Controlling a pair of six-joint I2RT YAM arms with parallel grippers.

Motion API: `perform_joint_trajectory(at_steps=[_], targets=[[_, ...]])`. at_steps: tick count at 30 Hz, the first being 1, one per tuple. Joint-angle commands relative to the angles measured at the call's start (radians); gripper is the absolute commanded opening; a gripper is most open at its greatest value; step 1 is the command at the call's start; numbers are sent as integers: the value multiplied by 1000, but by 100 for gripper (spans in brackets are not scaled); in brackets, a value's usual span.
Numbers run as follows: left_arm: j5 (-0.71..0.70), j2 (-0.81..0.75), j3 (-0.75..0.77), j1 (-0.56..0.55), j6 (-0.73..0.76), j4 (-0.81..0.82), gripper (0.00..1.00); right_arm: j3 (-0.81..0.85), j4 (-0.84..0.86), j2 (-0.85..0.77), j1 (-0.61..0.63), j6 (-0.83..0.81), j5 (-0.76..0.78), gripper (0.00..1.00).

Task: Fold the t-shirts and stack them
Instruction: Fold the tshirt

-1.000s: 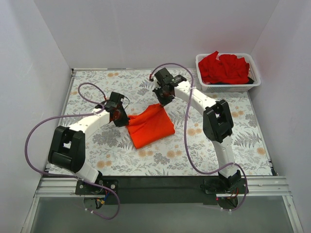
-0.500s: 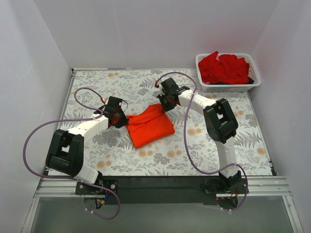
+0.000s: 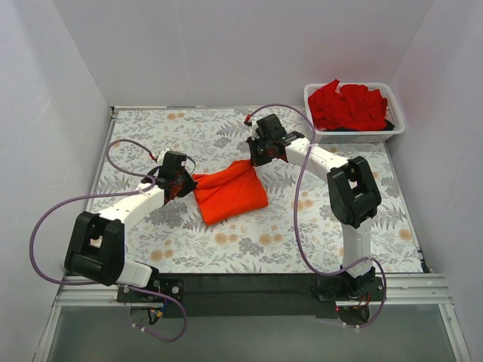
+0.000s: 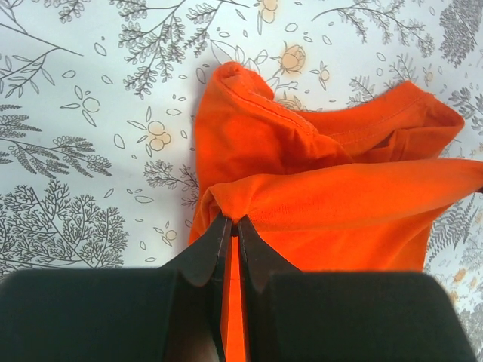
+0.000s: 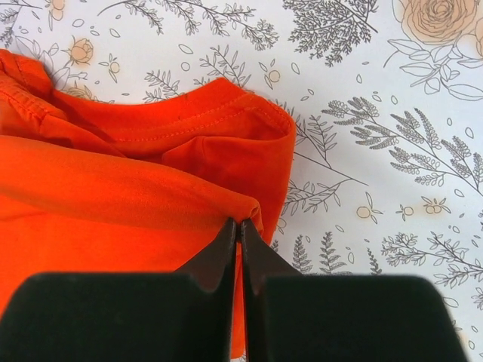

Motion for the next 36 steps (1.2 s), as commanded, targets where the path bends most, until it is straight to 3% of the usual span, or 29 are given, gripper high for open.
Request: perform_joint_trajectory(at_steps=[1, 12, 13, 17, 18, 20, 22, 27, 31, 36], targets=[[-80, -7, -17, 9, -29, 52, 0, 31, 60, 13, -8, 10, -13, 6], [-106, 114, 67, 13, 5, 114, 3, 26, 100, 65, -17, 31, -5, 10], [-106, 112, 70, 13, 10, 114, 6, 26, 100, 62, -19, 31, -6, 11], [-79, 44, 75, 12, 45, 112, 35, 17, 98, 18, -17, 33, -22, 32], [-61, 21, 63, 12, 52, 112, 48, -3, 98, -16, -17, 33, -22, 35], [-42, -56, 52, 10, 74, 112, 62, -26, 98, -53, -17, 39, -16, 42], [-13, -108, 26, 6, 99, 106, 70, -69, 101, -107, -17, 39, -23, 42], [100, -231, -59, -25, 111, 94, 69, -224, 201, -217, -16, 22, -152, 41], [212, -193, -119, -39, 118, 112, 53, -270, 268, -210, -14, 5, -299, 41], [213, -47, -54, -37, 140, 114, 29, -247, 317, -125, -14, 5, -393, 41]])
